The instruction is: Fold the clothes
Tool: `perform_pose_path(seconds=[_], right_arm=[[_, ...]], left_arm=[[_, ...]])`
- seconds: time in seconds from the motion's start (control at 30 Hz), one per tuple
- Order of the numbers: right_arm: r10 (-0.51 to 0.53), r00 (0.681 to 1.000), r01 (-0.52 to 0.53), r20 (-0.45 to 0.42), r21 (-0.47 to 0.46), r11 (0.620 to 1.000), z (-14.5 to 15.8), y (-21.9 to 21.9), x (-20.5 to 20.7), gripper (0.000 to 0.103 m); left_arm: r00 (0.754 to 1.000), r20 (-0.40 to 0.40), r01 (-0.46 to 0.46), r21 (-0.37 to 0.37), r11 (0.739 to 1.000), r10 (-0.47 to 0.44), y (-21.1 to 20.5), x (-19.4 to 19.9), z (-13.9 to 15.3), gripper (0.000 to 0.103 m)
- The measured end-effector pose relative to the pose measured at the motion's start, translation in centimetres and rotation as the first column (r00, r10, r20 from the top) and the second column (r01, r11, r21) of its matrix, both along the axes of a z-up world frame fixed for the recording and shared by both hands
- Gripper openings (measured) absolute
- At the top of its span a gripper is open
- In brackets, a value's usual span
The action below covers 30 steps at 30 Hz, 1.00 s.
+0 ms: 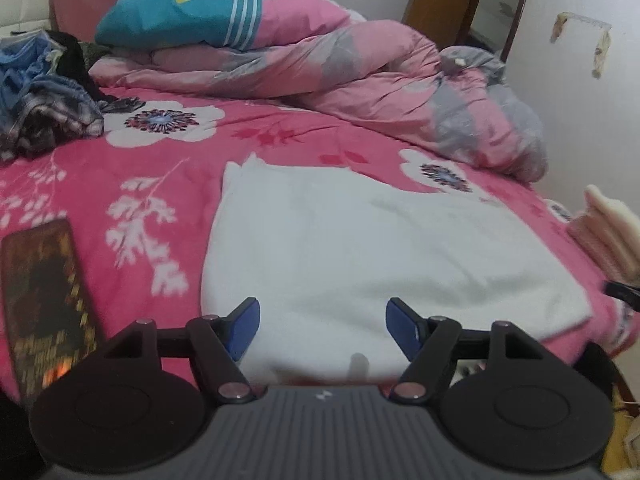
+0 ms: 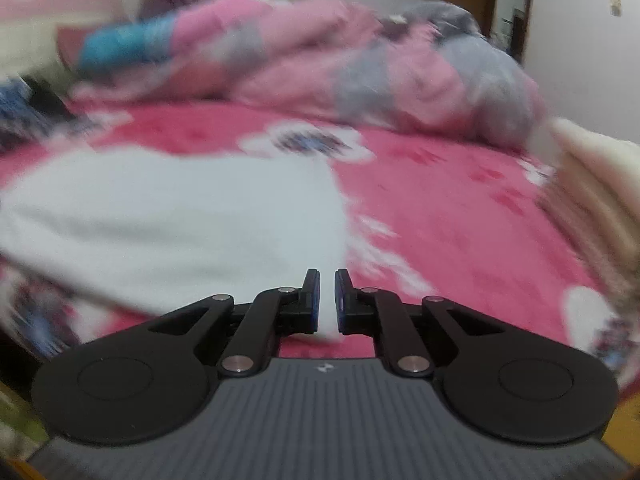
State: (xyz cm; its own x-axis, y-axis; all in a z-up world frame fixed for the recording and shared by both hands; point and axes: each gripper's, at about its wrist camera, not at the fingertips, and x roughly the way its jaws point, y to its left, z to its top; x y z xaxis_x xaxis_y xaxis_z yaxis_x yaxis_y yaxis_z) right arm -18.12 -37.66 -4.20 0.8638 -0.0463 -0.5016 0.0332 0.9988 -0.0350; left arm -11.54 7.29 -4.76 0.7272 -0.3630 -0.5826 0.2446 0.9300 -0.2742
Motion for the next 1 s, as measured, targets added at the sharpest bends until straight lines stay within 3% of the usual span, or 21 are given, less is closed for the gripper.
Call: perform_pose_path(seconds=[0.17, 0.3, 0.37, 0.43, 0.53, 0.6, 0.7, 0.77, 0.93, 1.0], right_arm=[[0.145, 0.989, -0.145, 0.014, 0.195, 0.970, -0.9, 3.4, 2.8, 0.007], [0.186, 0.983, -0.178, -0.002, 0.271, 0.946, -1.2, 5.4, 3.8, 0.007], [0.196, 0.981, -0.185, -0.009, 0.297, 0.937, -1.2, 6.2, 3.8, 0.008], [0.218, 0.976, -0.202, -0.014, 0.323, 0.925, -1.1, 7.2, 3.7, 0.008], [0.294, 0.956, -0.273, -0.015, 0.327, 0.905, -1.0, 9.3, 3.7, 0.009], [0.357, 0.934, -0.334, -0.023, 0.306, 0.892, -0.9, 11.3, 4.3, 0.009], [0.415, 0.909, -0.386, -0.045, 0.288, 0.876, -0.8, 13.6, 5.3, 0.009], [0.434, 0.899, -0.402, -0.053, 0.292, 0.868, -0.8, 14.6, 5.6, 0.009], [0.457, 0.886, -0.416, -0.082, 0.294, 0.860, -1.3, 16.4, 5.3, 0.009], [0.457, 0.884, -0.412, -0.097, 0.301, 0.860, -1.7, 16.7, 5.3, 0.009]], left_arm=[[0.995, -0.056, -0.093, -0.121, 0.988, 0.087, 2.3, -2.0, -1.4, 0.069], [0.980, -0.134, -0.177, -0.278, 0.944, 0.144, 5.1, -1.1, -3.2, 0.065], [0.978, -0.142, -0.187, -0.292, 0.938, 0.151, 5.9, -1.0, -3.7, 0.064], [0.985, -0.105, -0.159, -0.244, 0.957, 0.137, 6.1, -1.2, -3.6, 0.063], [0.997, -0.037, -0.072, -0.094, 0.993, 0.069, 5.4, -1.6, -3.1, 0.062], [1.000, -0.005, 0.003, 0.041, 0.999, -0.003, 4.2, -1.7, -2.9, 0.060], [0.992, 0.037, 0.106, 0.246, 0.963, -0.118, 2.4, -1.9, -3.2, 0.050], [0.983, 0.061, 0.145, 0.333, 0.932, -0.175, 1.8, -2.0, -3.3, 0.043], [0.949, 0.116, 0.205, 0.478, 0.854, -0.293, 0.9, -2.1, -3.0, 0.033], [0.936, 0.126, 0.221, 0.513, 0.829, -0.328, 0.7, -2.3, -3.0, 0.015]])
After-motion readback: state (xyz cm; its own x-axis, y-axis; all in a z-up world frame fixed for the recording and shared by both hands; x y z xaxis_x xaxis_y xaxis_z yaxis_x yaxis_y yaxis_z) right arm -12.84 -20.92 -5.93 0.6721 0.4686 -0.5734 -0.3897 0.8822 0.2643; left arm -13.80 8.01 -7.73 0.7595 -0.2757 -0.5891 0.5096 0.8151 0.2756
